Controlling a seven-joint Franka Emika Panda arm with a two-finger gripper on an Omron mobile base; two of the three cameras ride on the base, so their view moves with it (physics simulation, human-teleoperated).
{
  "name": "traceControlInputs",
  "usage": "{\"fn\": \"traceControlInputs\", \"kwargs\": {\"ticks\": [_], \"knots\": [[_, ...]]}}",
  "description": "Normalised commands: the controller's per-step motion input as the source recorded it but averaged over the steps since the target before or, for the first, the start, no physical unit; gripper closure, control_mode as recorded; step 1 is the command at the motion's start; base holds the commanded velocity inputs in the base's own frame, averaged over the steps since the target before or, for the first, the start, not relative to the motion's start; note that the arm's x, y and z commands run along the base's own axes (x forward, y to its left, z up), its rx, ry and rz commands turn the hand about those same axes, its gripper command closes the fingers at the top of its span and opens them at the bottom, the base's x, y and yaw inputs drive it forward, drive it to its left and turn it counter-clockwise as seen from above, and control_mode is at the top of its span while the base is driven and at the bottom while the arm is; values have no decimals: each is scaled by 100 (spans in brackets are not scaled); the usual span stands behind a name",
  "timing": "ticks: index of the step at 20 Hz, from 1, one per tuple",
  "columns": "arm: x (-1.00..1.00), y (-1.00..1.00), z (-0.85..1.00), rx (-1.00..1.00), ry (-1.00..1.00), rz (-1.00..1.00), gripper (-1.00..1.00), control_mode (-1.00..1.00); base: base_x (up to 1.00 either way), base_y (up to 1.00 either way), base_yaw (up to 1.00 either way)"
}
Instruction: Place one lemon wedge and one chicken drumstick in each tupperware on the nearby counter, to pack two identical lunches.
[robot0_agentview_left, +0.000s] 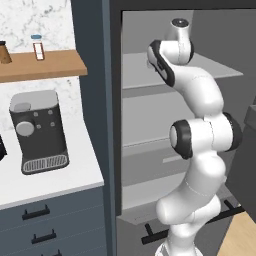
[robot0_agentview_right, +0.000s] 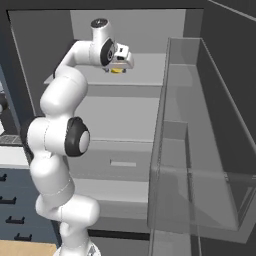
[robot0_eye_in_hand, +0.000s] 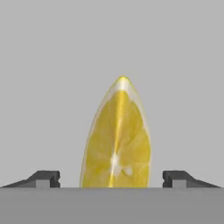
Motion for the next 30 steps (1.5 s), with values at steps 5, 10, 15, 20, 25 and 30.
{"fn": "traceControlInputs", "kwargs": {"ticks": [5,10,15,20,25,30], "knots": [[-5,-4,-32,0,2,0,100,-100,0,0,0],[-18,-2,-15,0,-7,0,100,-100,0,0,0],[-47,0,-8,0,-33,0,100,-100,0,0,0],[-59,1,-3,0,-36,0,100,-100,0,0,0],[-85,0,15,0,-19,0,100,-100,0,0,0],[-100,1,40,0,0,0,100,-100,0,0,0]]}}
